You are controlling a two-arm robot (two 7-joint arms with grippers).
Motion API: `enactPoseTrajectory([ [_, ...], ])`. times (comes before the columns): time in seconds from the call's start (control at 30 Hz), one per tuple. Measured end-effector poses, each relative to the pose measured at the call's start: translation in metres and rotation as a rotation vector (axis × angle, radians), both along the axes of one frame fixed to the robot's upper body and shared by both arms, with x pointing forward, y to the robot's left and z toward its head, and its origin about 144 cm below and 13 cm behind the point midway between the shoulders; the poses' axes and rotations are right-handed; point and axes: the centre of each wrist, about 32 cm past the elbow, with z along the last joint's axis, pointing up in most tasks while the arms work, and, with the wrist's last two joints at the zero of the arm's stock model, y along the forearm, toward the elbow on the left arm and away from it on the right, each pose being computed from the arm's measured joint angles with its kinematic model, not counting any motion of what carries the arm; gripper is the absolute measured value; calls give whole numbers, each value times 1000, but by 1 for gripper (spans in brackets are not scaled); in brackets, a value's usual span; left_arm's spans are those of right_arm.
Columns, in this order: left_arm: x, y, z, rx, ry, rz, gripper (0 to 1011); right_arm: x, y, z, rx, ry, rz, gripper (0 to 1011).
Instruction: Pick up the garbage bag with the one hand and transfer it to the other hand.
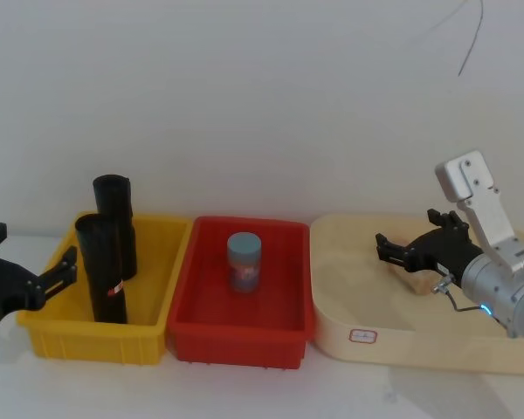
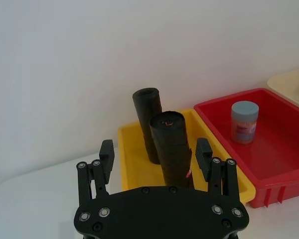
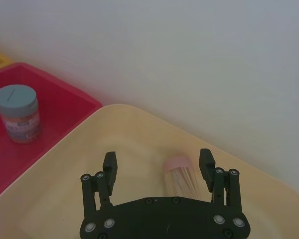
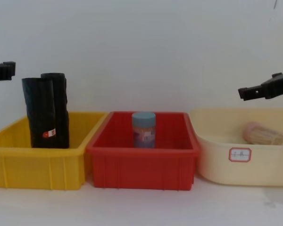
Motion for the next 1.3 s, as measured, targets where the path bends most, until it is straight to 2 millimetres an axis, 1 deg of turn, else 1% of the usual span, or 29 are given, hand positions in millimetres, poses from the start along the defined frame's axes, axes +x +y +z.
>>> enactPoseTrajectory([
  [0.2, 10, 5, -6, -7, 8, -14, 1000, 0, 0, 0, 0, 0, 0, 1001],
  [0.27, 18, 6, -10, -10, 13, -25, 1000, 0, 0, 0, 0, 0, 0, 1001],
  [0.37, 23, 7, -13, -11, 16, -33, 1001, 0, 0, 0, 0, 0, 0, 1000],
  [0.63, 41, 6, -22, -6, 22, -68, 1001, 0, 0, 0, 0, 0, 0, 1000],
  [1.1, 63, 4, -35, 19, 31, -103, 1000, 0, 0, 0, 0, 0, 0, 1001],
  [1.3, 73, 0, -40, 10, 26, -107, 1000, 0, 0, 0, 0, 0, 0, 1000],
])
